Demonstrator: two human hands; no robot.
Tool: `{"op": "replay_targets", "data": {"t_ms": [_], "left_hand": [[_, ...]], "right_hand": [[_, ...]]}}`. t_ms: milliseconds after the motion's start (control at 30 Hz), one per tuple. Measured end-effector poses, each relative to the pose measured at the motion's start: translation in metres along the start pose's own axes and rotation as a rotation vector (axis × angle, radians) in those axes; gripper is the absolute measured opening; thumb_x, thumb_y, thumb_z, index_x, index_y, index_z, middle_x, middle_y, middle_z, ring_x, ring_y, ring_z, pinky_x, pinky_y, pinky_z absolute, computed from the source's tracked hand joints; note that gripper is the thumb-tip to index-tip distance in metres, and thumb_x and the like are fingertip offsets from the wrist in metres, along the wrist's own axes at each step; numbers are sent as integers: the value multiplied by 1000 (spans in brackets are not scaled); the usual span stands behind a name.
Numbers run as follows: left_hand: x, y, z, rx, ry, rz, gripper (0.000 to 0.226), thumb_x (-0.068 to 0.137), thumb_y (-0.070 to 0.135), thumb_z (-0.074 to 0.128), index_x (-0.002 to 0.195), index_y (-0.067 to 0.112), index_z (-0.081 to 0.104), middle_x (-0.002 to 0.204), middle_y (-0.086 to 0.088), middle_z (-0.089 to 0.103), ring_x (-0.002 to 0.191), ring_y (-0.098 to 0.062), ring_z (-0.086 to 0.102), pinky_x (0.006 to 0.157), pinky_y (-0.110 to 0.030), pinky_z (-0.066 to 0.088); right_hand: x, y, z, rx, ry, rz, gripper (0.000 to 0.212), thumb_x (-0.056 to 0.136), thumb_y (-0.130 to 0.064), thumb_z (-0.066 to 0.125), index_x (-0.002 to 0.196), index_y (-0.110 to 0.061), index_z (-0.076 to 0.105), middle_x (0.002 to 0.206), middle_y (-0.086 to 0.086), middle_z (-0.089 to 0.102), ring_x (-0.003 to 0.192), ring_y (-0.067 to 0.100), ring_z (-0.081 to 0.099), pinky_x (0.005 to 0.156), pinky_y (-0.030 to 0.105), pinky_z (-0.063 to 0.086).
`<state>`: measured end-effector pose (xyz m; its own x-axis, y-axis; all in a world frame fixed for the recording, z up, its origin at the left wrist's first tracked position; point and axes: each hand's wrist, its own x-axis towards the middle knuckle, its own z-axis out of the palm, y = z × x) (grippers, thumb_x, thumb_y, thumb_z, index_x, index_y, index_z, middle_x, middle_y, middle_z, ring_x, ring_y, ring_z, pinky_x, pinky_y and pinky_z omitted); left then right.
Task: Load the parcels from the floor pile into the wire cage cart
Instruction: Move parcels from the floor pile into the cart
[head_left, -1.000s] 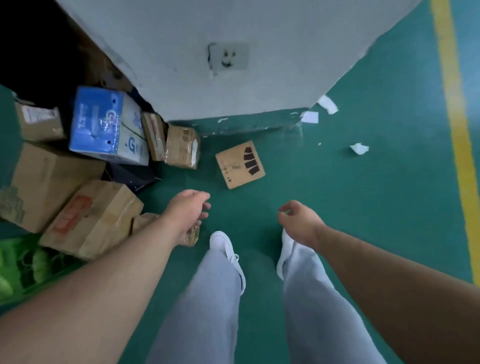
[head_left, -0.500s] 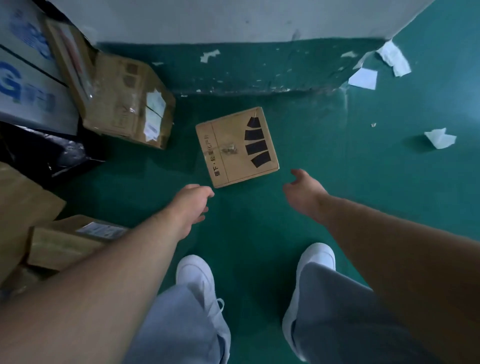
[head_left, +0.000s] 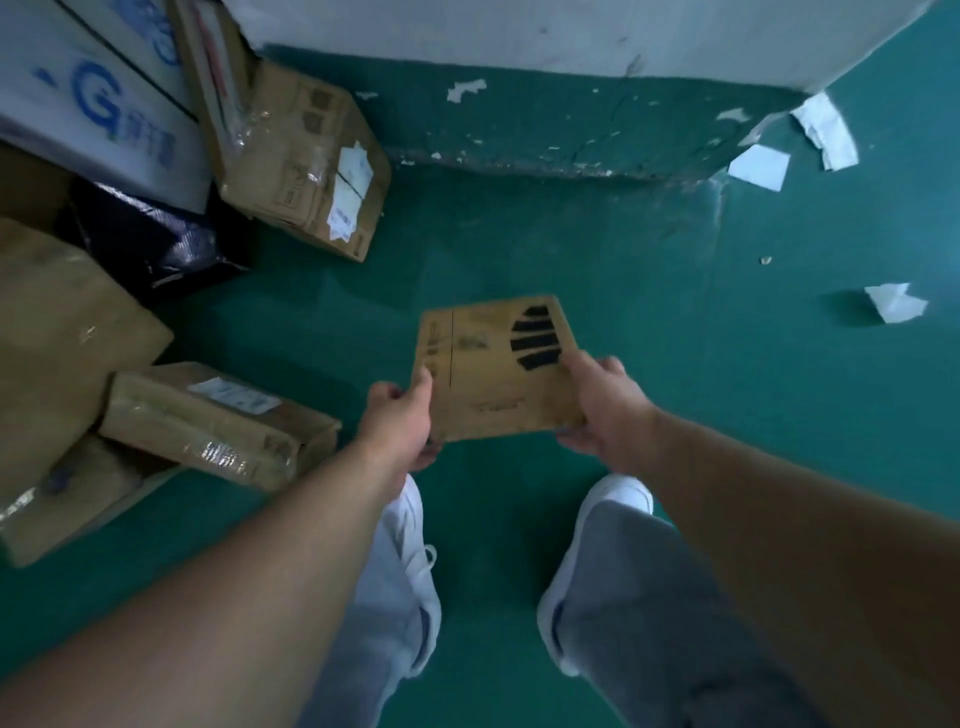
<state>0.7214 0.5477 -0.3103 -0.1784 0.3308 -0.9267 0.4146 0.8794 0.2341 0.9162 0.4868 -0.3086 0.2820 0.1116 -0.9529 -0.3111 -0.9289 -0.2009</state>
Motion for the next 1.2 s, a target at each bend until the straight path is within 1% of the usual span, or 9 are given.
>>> {"op": "replay_targets", "data": {"t_ms": [167, 300, 433, 567, 667, 800, 1033, 1133, 1200], "left_hand": [[-165, -59, -60, -29, -43, -173, 41, 95, 59, 60, 105, 20, 64, 100, -9, 73, 81, -24, 71, 66, -32, 60], [-320, -82, -112, -106, -38, -215, 40, 93, 61, 60, 116, 29, 63, 106, -2, 72, 87, -20, 70, 65, -31, 56], [-442, -73, -156, -297, 16, -192, 48, 92, 57, 66, 117, 16, 65, 101, -2, 70, 81, -16, 65, 61, -27, 52], [-525, -68, -200, -503, 102, -61, 51, 91, 60, 65, 117, 16, 63, 110, -5, 70, 85, -17, 63, 66, -29, 50], [-559, -73, -229, -667, 170, -2, 47, 91, 59, 66, 114, 19, 59, 110, -5, 70, 87, -18, 63, 68, -30, 50], [-590, -115, -287, -812, 203, 45, 58, 84, 67, 70, 118, 21, 59, 112, -6, 72, 91, -22, 67, 66, -32, 54], [-635, -282, -430, -1108, 192, 74, 30, 93, 45, 70, 105, 19, 60, 92, -6, 64, 73, -19, 58, 61, -29, 49], [-655, -371, -499, -1263, 324, 82, 33, 88, 42, 75, 107, 17, 64, 91, -3, 62, 67, -15, 56, 51, -23, 45], [-673, -424, -540, -1353, 409, 75, 29, 87, 41, 76, 101, 18, 66, 89, -2, 59, 69, -15, 54, 51, -23, 43]], "right_hand": [[-166, 69, -40, 25, -53, 143, 35, 93, -54, 65, 113, -26, 63, 115, 8, 69, 105, 27, 70, 84, 44, 64], [-326, 91, -76, -5, -124, 214, 29, 92, -55, 66, 107, -30, 63, 110, 2, 69, 99, 21, 70, 77, 34, 57], [-446, 71, -105, -136, -254, 117, 45, 89, -58, 67, 116, -23, 59, 109, 8, 71, 83, 26, 66, 63, 33, 44], [-537, 26, -98, -244, -294, -73, 46, 89, -59, 67, 118, -25, 57, 119, 5, 67, 96, 22, 66, 78, 36, 51], [-580, 2, -71, -254, -301, -193, 43, 89, -57, 69, 115, -26, 56, 120, 5, 62, 105, 22, 59, 96, 43, 53], [-636, 5, -15, -335, -341, -331, 46, 86, -59, 71, 114, -25, 58, 113, 5, 62, 92, 20, 55, 77, 35, 47], [-734, 118, 137, -521, -468, -430, 49, 89, -46, 73, 124, -19, 52, 100, 4, 60, 78, 17, 55, 63, 29, 43], [-780, 176, 213, -644, -669, -355, 33, 93, -42, 66, 122, -28, 60, 107, 6, 67, 92, 21, 63, 81, 35, 45], [-807, 209, 259, -689, -747, -308, 37, 91, -53, 63, 123, -34, 64, 117, 9, 68, 105, 26, 63, 87, 39, 47]]}}
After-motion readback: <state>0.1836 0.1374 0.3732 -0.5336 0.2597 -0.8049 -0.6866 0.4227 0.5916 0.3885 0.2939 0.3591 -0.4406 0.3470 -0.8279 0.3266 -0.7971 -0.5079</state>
